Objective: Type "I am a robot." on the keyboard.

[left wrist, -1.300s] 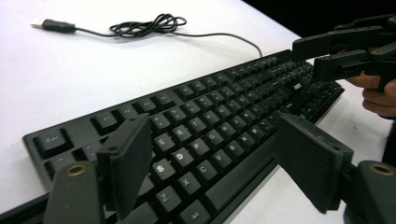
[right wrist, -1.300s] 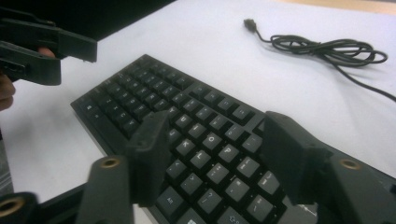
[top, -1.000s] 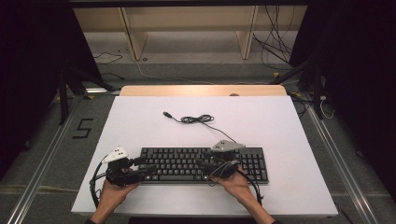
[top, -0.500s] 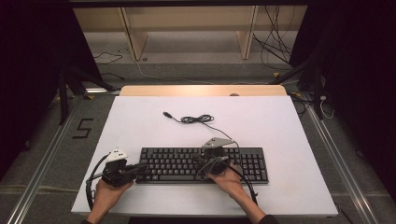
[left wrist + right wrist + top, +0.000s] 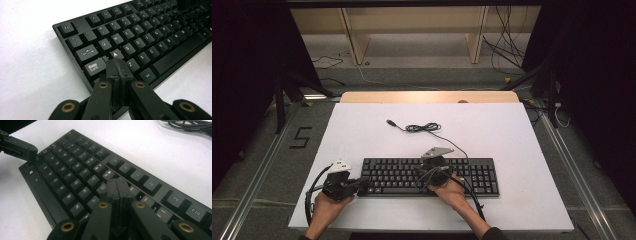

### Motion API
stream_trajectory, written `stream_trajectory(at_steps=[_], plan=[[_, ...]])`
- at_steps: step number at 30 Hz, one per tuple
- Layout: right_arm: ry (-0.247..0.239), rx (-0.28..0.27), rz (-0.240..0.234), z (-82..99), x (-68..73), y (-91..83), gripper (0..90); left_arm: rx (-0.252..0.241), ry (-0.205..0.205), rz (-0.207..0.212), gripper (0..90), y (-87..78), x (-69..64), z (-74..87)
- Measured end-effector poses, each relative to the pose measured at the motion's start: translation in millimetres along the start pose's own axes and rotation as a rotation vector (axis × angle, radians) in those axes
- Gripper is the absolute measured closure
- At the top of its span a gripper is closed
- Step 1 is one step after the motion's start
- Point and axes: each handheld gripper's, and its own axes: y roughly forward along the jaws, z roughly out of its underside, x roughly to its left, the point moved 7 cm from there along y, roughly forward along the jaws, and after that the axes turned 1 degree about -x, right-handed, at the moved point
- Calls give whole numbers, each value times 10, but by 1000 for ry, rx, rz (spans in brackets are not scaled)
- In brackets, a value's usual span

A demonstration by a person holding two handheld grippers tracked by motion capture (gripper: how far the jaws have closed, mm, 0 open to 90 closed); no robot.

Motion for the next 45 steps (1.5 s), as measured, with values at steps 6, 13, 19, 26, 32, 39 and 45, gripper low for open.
stream_trajectory(at_steps=[6,13,19,26,32,39,45], plan=[[-2,8,4,6,-7,49,900,13,1,-2,888,9,6,12],[1,13,5,10,-12,74,900,23,2,-2,889,14,10,19],[-1,23,5,26,-6,99,900,21,-7,0,888,16,17,19],[-1,32,7,42,-1,121,900,37,-5,3,889,38,32,37],[-1,38,13,57,-7,143,900,42,3,-8,890,42,19,35],[2,33,13,55,-10,145,900,36,-6,-3,889,45,24,33],[26,30,2,46,-19,124,900,27,-1,1,873,35,19,22]])
